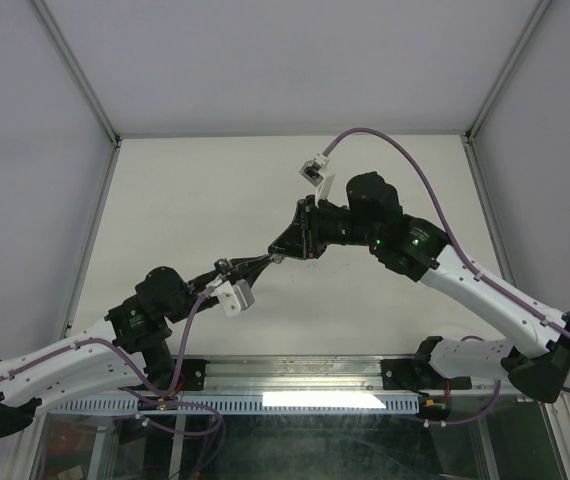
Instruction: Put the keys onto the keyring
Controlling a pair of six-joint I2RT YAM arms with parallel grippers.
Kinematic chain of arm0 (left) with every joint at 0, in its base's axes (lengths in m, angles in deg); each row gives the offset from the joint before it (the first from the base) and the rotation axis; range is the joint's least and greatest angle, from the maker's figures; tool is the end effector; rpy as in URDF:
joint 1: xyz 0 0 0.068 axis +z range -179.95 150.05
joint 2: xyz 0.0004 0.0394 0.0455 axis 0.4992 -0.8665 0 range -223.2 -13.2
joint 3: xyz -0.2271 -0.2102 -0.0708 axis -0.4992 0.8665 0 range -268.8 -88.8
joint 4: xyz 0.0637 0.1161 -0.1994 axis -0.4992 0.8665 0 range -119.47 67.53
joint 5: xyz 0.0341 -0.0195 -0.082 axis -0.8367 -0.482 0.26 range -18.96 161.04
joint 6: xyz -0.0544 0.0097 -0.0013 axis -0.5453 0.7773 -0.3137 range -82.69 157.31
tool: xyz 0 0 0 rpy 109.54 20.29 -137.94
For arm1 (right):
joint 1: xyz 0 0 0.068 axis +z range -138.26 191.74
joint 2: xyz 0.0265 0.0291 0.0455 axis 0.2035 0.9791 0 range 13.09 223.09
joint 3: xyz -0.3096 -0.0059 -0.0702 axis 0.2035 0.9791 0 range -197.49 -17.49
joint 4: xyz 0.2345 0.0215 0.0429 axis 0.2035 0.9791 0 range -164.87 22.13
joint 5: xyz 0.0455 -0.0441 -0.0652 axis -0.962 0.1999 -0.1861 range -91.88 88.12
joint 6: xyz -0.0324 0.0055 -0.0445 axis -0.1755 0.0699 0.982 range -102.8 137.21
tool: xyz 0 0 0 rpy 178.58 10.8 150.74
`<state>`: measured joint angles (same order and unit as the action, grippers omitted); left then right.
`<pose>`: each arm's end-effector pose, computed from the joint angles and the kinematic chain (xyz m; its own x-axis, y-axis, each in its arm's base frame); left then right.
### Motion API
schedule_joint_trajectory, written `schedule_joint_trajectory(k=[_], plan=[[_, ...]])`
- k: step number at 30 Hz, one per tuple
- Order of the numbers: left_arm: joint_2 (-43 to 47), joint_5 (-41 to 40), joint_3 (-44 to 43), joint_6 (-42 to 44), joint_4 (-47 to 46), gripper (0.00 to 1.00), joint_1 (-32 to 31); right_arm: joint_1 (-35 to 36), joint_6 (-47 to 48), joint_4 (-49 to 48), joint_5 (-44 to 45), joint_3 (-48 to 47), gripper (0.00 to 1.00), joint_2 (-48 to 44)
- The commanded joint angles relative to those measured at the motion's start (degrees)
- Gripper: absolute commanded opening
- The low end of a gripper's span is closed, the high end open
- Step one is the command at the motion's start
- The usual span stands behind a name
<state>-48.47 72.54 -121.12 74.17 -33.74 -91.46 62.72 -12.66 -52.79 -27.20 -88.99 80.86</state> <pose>0.0481 -0.0907 0.3435 0.5434 0.2560 -0.7995 0.7064 0.3752 0.6002 0.1274 0.1827 0.4406 -0.6489 -0.0857 -0.7560 -0.7319 0.3418 0.5895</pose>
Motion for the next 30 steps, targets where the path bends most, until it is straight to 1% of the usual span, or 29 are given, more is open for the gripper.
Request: schedule_joint_trajectory(k=[1,7,11,22,30], plan=[[0.1,0.8,-1.5,-0.7,-3.5,0.00,-0.2,0.0,-0.1,-3.4,0.9,-0.2,0.23,-1.7],[0.4,-0.8,-1.5,-1.0,-3.5,0.00,-0.2,-0.1,0.0,-2.6,4.1,0.2,0.32,-3.2],[0.4,-1.8,-1.3,-1.5,-4.2,0.00,-0.2,-0.1,-0.1,-1.1,5.7,0.4,0.35,-3.5],[0.4,-3.9,-1.3,-2.0,-4.7,0.00,-0.2,-0.2,-0.5,-0.2,3.2,0.4,0.35,-2.6],[0.2,-4.4,-1.3,-2.0,-4.8,0.00,-0.2,-0.2,-0.7,-0.4,-0.9,-0.1,0.35,-0.6]])
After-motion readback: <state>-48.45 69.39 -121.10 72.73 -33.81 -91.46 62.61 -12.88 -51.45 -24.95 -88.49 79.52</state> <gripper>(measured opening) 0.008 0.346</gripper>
